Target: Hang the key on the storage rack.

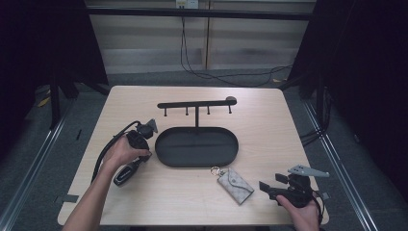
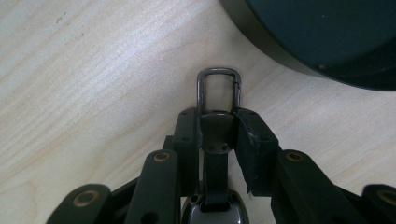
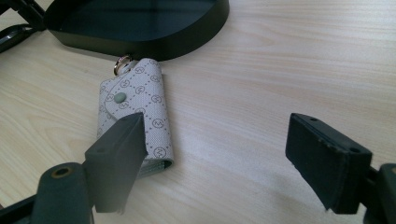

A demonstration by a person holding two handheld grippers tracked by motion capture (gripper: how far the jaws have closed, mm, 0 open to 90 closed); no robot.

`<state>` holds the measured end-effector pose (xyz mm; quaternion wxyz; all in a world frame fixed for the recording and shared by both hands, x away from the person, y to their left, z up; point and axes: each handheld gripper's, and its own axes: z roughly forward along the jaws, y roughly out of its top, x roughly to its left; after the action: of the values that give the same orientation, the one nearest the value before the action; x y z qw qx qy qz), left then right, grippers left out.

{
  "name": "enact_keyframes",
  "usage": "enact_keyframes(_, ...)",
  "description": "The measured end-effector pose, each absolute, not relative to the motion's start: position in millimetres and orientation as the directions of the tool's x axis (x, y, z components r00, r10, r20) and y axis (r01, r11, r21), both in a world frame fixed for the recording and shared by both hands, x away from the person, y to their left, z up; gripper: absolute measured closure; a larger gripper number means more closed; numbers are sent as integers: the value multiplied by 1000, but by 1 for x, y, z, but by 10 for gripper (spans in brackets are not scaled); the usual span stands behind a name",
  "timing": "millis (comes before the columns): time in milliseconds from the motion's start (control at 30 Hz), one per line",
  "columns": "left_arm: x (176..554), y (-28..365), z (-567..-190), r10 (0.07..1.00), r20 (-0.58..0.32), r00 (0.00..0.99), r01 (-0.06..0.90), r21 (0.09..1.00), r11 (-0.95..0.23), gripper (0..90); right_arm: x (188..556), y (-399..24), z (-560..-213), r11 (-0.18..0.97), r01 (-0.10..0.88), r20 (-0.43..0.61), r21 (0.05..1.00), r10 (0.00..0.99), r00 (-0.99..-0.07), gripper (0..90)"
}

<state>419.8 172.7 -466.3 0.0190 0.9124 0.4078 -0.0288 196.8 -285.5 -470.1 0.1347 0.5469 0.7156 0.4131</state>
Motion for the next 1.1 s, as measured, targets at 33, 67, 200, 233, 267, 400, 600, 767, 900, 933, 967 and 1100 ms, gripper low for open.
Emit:
enact_keyframes(33,420,174,-466,740,-71,669,742,10,-670,709,197,-285,-470,60,671,259,739,894,-365,203)
enact_keyframes(67,420,175,-466,746,-87,660,749,5,-662,709,197,-286,-470,59,672,259,738,895,-363,203)
enact_keyframes(200,420,180,-465,748,-102,655,754,24,-657,709,197,-286,-470,55,672,263,738,894,-362,204)
enact_keyframes(233,420,181,-465,756,-109,645,762,22,-647,709,197,-286,-470,53,673,264,738,895,-360,204)
enact_keyframes(267,420,183,-464,763,-108,637,769,19,-639,709,197,-286,-470,53,673,264,738,895,-361,204)
enact_keyframes(400,420,187,-456,772,-112,625,780,42,-625,709,197,-286,-470,54,674,263,737,895,-360,204)
enact_keyframes(600,419,193,-445,773,-125,622,783,65,-619,709,197,-286,-470,56,675,263,735,895,-361,204)
enact_keyframes(767,416,200,-434,774,-144,617,787,92,-610,709,198,-286,-470,52,678,269,734,894,-360,204)
enact_keyframes(900,412,205,-426,777,-140,613,790,112,-603,710,197,-286,-470,52,678,268,733,894,-359,204)
enact_keyframes(933,411,205,-425,775,-133,617,786,126,-605,710,197,-286,-470,54,676,265,735,894,-360,204)
enact_keyframes(967,410,206,-423,769,-141,624,781,122,-612,710,197,-286,-470,54,675,263,736,895,-359,203)
enact_keyframes(1100,408,208,-416,766,-147,626,780,132,-612,709,198,-286,-471,49,678,268,733,896,-355,204)
